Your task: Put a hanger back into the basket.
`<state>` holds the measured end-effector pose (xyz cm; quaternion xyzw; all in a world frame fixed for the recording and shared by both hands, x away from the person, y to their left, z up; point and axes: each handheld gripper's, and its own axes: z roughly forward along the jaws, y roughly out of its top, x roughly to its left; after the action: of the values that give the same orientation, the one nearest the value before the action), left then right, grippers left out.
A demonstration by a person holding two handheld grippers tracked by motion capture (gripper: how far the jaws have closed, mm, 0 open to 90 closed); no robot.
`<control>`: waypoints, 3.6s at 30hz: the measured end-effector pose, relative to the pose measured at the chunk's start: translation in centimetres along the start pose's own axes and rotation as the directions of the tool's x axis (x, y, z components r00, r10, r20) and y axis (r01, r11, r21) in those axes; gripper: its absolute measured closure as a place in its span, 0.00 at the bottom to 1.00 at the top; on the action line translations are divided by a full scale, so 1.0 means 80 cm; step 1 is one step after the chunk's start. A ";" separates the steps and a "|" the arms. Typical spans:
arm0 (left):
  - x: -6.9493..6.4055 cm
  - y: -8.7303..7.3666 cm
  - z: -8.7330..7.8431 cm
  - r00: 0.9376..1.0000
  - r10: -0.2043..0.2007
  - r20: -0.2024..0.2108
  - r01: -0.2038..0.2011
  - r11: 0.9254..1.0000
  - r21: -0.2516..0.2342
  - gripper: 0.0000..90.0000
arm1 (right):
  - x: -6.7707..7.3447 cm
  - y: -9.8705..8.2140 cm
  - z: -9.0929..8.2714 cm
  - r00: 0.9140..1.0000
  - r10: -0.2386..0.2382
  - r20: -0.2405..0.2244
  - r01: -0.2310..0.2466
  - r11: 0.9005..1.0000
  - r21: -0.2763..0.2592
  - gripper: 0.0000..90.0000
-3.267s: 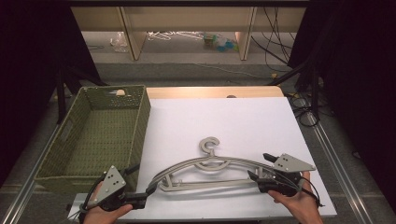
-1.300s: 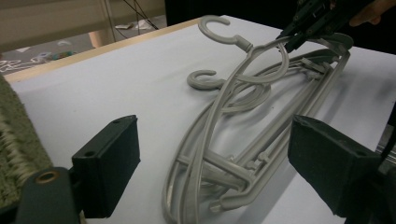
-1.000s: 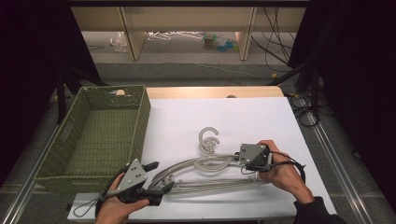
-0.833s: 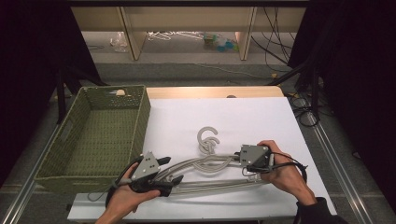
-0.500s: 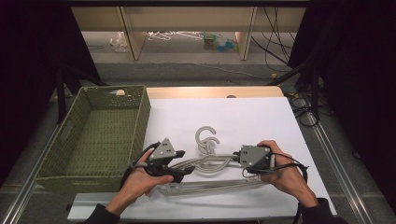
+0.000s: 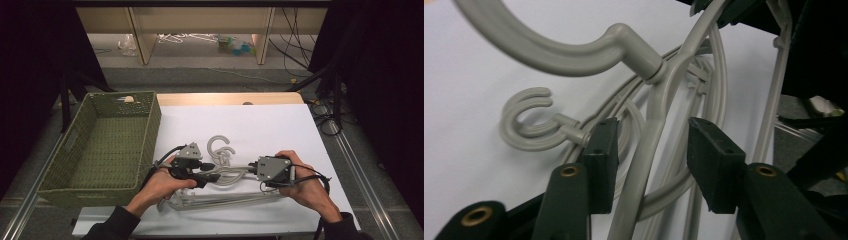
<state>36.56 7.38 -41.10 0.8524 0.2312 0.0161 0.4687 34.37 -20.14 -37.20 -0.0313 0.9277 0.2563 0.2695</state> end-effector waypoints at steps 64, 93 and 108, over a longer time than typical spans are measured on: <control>0.121 0.000 -0.272 0.906 -0.341 -0.249 0.252 0.910 -0.329 0.90 | 0.064 -0.012 0.004 0.831 0.555 -0.034 -0.551 0.813 -0.187 0.26; 0.214 -0.069 -0.351 0.786 -0.399 -0.472 0.257 0.905 -0.338 0.90 | 0.068 -0.017 0.017 0.827 0.556 -0.084 -0.561 0.811 -0.163 0.26; 0.241 -0.096 -0.372 0.735 -0.410 -0.539 0.291 0.910 -0.295 0.90 | 0.068 -0.019 0.019 0.830 0.549 -0.096 -0.558 0.817 -0.146 0.27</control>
<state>43.62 42.32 -34.24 0.6962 0.5197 0.2131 0.4471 30.74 -20.26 -41.81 0.2107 0.8781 0.3998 0.1570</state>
